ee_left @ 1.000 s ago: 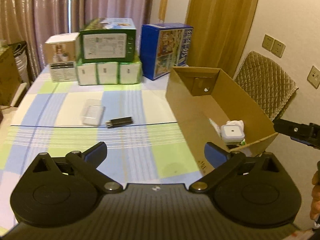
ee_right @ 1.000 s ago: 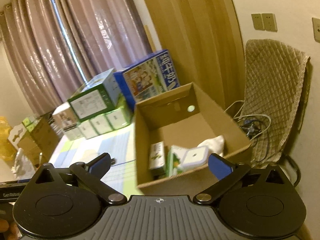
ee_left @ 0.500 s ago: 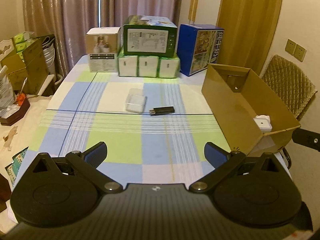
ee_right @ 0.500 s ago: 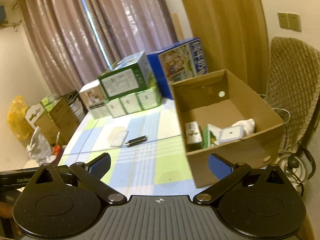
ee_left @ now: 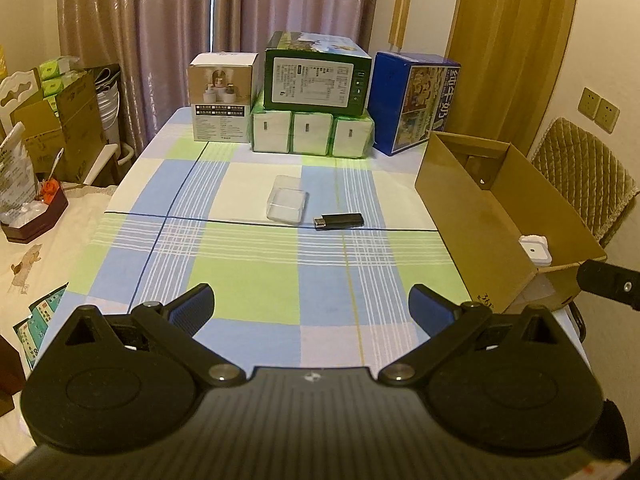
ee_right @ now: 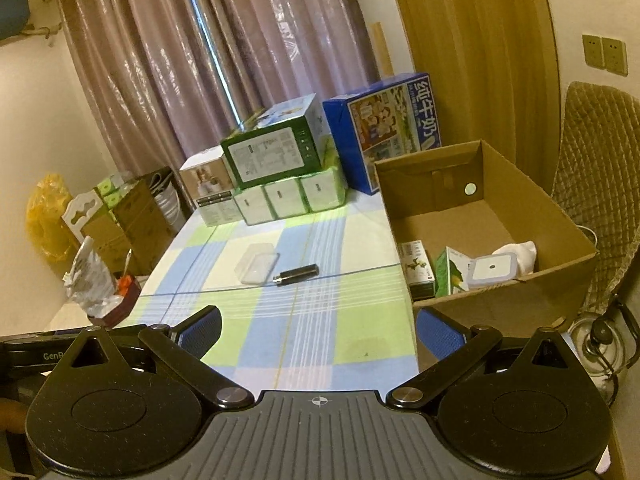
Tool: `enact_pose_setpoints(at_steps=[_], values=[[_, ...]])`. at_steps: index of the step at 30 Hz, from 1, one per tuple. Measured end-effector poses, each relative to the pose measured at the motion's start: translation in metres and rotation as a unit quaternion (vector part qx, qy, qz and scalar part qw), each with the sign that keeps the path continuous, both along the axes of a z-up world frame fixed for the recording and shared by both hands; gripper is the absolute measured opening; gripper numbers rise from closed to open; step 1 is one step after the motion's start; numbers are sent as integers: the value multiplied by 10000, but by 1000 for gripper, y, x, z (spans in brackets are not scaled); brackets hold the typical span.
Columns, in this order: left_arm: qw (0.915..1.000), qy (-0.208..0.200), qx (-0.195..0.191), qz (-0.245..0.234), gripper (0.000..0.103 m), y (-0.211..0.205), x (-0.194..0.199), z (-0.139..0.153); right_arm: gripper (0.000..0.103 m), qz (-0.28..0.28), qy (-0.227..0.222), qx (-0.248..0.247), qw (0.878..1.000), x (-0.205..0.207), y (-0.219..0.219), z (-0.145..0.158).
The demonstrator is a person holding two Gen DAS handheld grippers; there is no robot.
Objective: Organize objects
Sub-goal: 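Move both tools back to the table toward the lighter and clear box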
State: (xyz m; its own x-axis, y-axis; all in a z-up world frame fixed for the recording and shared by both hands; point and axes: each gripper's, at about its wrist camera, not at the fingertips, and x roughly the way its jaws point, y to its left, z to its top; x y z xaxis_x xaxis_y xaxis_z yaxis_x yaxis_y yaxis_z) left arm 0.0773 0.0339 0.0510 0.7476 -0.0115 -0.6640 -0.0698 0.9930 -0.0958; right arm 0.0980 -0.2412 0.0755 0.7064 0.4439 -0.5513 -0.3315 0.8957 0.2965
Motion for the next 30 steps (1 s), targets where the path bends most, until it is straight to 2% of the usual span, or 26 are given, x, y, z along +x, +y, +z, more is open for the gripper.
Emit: enact_pose_setpoints(at_steps=[11, 16, 20, 23, 30], values=[[9998, -82, 16, 192, 102, 24, 11, -6, 101, 332, -30, -129, 9994, 13, 32, -8], [9988, -322, 97, 364, 101, 43, 28, -10, 101, 495, -102, -316, 9982, 32, 54, -19], [9976, -427, 179, 522, 102, 58, 51, -19, 101, 602, -176, -446, 9970, 53, 73, -33], [9979, -361, 93, 534, 102, 70, 72, -31, 101, 611, -190, -524, 9966, 73, 86, -49], [9984, -188, 275, 449, 102, 82, 121, -66, 101, 578, -203, -706, 9956, 125, 113, -88]])
